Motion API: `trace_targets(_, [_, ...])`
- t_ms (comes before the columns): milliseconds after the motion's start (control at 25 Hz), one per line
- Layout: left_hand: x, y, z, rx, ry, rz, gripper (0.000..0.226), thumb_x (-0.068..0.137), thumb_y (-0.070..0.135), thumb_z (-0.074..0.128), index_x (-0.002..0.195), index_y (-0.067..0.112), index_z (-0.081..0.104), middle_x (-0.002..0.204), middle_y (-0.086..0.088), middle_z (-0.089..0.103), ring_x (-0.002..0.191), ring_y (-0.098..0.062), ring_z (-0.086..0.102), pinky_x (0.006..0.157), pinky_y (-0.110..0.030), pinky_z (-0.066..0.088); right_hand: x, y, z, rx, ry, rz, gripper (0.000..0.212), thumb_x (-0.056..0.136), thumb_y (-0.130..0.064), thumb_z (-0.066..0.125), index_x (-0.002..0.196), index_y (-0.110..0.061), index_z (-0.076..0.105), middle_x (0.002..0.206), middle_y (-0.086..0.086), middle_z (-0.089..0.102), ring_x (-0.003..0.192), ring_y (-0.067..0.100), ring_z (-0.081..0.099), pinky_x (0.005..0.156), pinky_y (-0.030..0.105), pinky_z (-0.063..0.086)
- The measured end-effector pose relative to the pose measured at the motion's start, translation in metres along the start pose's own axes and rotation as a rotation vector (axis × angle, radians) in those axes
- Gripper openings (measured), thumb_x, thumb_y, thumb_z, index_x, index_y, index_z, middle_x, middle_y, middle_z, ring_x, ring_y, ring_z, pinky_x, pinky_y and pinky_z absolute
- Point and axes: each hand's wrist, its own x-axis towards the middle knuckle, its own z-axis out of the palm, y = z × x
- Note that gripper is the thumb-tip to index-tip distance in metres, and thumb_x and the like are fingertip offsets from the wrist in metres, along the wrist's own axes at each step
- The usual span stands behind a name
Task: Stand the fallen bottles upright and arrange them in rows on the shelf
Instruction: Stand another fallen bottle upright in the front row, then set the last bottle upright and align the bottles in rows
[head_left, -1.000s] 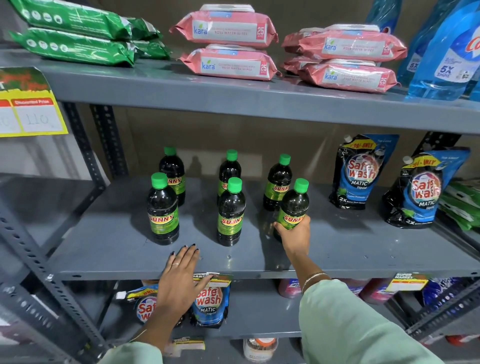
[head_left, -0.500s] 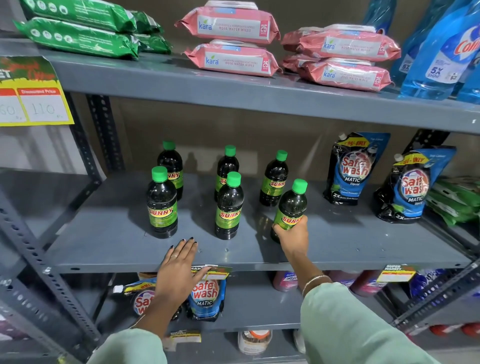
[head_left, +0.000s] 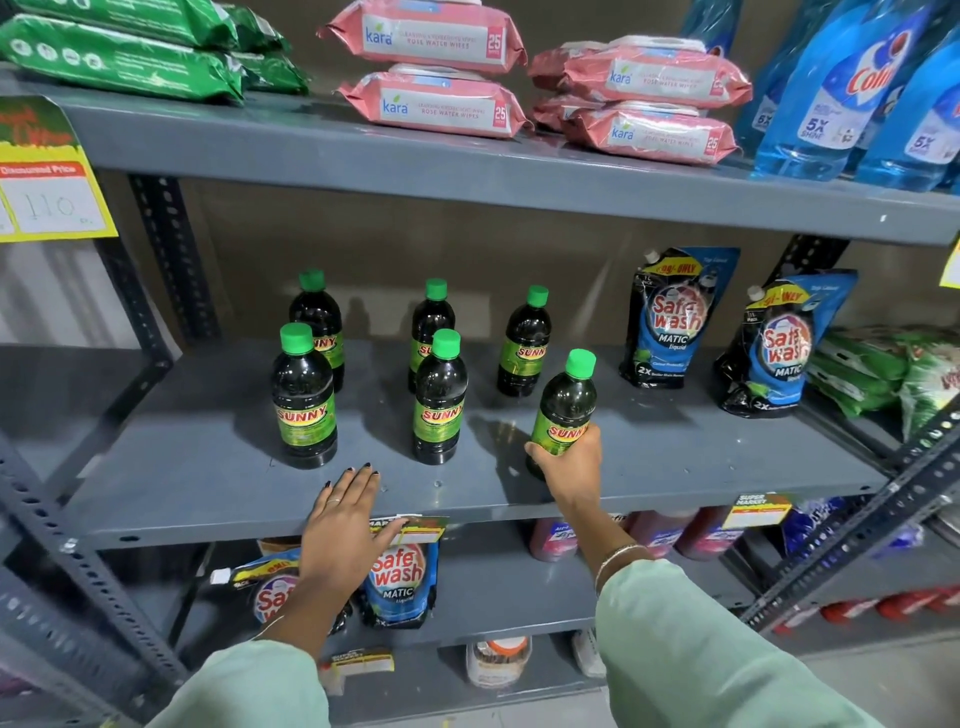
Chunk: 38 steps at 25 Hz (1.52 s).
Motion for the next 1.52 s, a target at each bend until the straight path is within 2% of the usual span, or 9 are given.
trace_targets(120, [-0.001,0.0,-0.001,0.002,0.008,0.006,0.069,0.081,0.053,0.054,0.133,0.008,0.042,0.14,-0.008,0.043,0.132,-0.023,0.034,0.108,-0.039,0.022,-0.019,-0.003,0.004,-0.081,0.169,0.0,0.081,0.064,-0.028,0.085,0.125,0.002,0.04,0.12,0.018,0.047,0.115,0.032,0.045,0.096,0.045,0.043])
trace_targets(240, [-0.001,-0.001,0.0,0.015,0.017,0.016,0.068,0.082,0.051,0.055,0.133,0.008,0.041,0.14,-0.009,0.043,0.132,-0.024,0.034,0.108,-0.04,0.021,-0.058,-0.011,0.026,-0.18,0.383,-0.04,0.068,0.074,-0.031,0.076,0.12,0.007,0.043,0.115,0.022,0.048,0.11,0.039,0.043,0.094,0.052,0.04])
trace_targets(360, [-0.005,-0.008,-0.003,0.015,0.028,-0.003,0.068,0.082,0.05,0.056,0.132,0.006,0.042,0.14,-0.01,0.043,0.131,-0.024,0.034,0.108,-0.041,0.022,-0.079,-0.026,0.052,-0.224,0.247,-0.213,0.058,0.078,-0.033,0.072,0.115,0.003,0.046,0.111,0.018,0.05,0.106,0.032,0.045,0.094,0.046,0.042])
trace_targets(440, [-0.008,-0.019,-0.006,0.012,0.033,-0.015,0.068,0.083,0.05,0.054,0.135,0.007,0.039,0.143,-0.008,0.039,0.133,-0.023,0.03,0.109,-0.04,0.019,-0.073,-0.039,0.067,-0.251,0.068,-0.283,0.068,0.075,-0.037,0.074,0.122,0.001,0.044,0.118,0.017,0.049,0.112,0.031,0.044,0.098,0.041,0.04])
trace_targets(640, [-0.019,-0.057,-0.02,0.017,0.031,-0.071,0.068,0.085,0.05,0.051,0.136,0.009,0.036,0.144,-0.008,0.037,0.135,-0.022,0.028,0.11,-0.038,0.019,-0.046,-0.065,0.098,-0.065,-0.254,-0.189,0.091,0.063,-0.021,0.085,0.136,-0.009,0.032,0.136,0.012,0.047,0.128,0.029,0.043,0.107,0.042,0.038])
trace_targets(800, [-0.021,-0.075,-0.027,-0.012,0.01,-0.053,0.064,0.088,0.044,0.051,0.138,0.01,0.032,0.147,-0.006,0.033,0.136,-0.02,0.025,0.111,-0.036,0.016,-0.043,-0.068,0.107,0.03,-0.233,-0.096,0.072,0.068,-0.011,0.08,0.126,-0.011,0.037,0.124,0.011,0.059,0.114,0.028,0.057,0.091,0.035,0.045])
trace_targets(1080, [-0.02,-0.076,-0.026,-0.031,0.032,-0.062,0.058,0.086,0.035,0.058,0.133,0.006,0.041,0.14,-0.01,0.042,0.131,-0.024,0.034,0.108,-0.039,0.023,-0.069,-0.064,0.099,0.034,-0.146,-0.082,0.058,0.069,-0.013,0.076,0.117,-0.015,0.042,0.116,0.006,0.061,0.103,0.025,0.06,0.076,0.03,0.043])
trace_targets(1400, [-0.021,-0.073,-0.029,-0.035,0.036,-0.069,0.058,0.088,0.037,0.054,0.135,0.007,0.038,0.142,-0.01,0.04,0.133,-0.023,0.032,0.109,-0.038,0.02,-0.08,-0.059,0.091,0.012,-0.144,-0.09,0.064,0.068,-0.013,0.078,0.121,-0.014,0.042,0.117,0.006,0.061,0.105,0.024,0.06,0.077,0.03,0.044])
trace_targets(1520, [-0.021,-0.071,-0.031,0.006,0.018,-0.053,0.061,0.09,0.042,0.047,0.139,0.01,0.03,0.147,-0.006,0.031,0.136,-0.019,0.024,0.111,-0.035,0.016,-0.087,-0.06,0.091,0.022,-0.125,-0.106,0.086,0.067,-0.018,0.082,0.136,-0.009,0.032,0.133,0.011,0.048,0.125,0.026,0.046,0.094,0.036,0.042])
